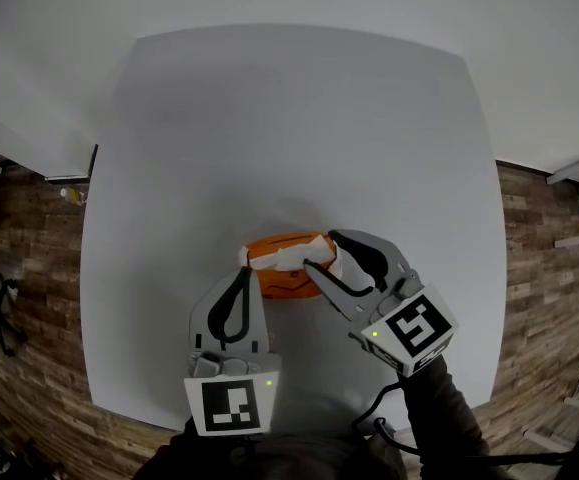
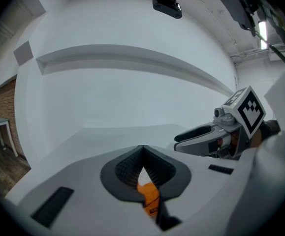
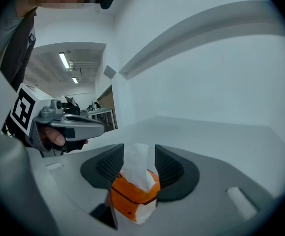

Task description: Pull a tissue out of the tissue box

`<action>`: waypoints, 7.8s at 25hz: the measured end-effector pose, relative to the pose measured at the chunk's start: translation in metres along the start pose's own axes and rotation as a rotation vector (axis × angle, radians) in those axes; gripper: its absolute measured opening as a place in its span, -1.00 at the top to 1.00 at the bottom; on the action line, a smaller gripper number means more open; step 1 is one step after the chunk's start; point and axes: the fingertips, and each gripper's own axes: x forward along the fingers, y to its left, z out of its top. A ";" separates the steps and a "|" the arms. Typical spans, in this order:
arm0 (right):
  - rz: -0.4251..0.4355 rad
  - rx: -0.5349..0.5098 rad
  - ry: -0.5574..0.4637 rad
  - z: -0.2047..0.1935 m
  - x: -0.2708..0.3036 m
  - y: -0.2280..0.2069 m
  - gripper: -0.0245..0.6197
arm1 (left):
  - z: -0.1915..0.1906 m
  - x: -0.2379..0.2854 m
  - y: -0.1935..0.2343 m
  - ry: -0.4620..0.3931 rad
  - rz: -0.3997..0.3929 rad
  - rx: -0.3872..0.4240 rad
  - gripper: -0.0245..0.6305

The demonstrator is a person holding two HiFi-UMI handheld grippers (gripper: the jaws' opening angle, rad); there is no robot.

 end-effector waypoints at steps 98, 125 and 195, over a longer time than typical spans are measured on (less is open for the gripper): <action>0.256 -0.439 0.006 -0.046 0.086 0.468 0.91 | -0.064 -0.445 0.213 -0.140 0.407 -0.028 0.93; 0.359 -0.369 0.371 -0.175 0.065 0.475 0.25 | -0.084 -0.423 0.218 -0.104 0.319 -0.026 0.93; -0.335 0.191 -0.392 0.034 -0.270 0.415 0.23 | -0.016 -0.422 -0.075 -0.203 -0.241 0.053 0.93</action>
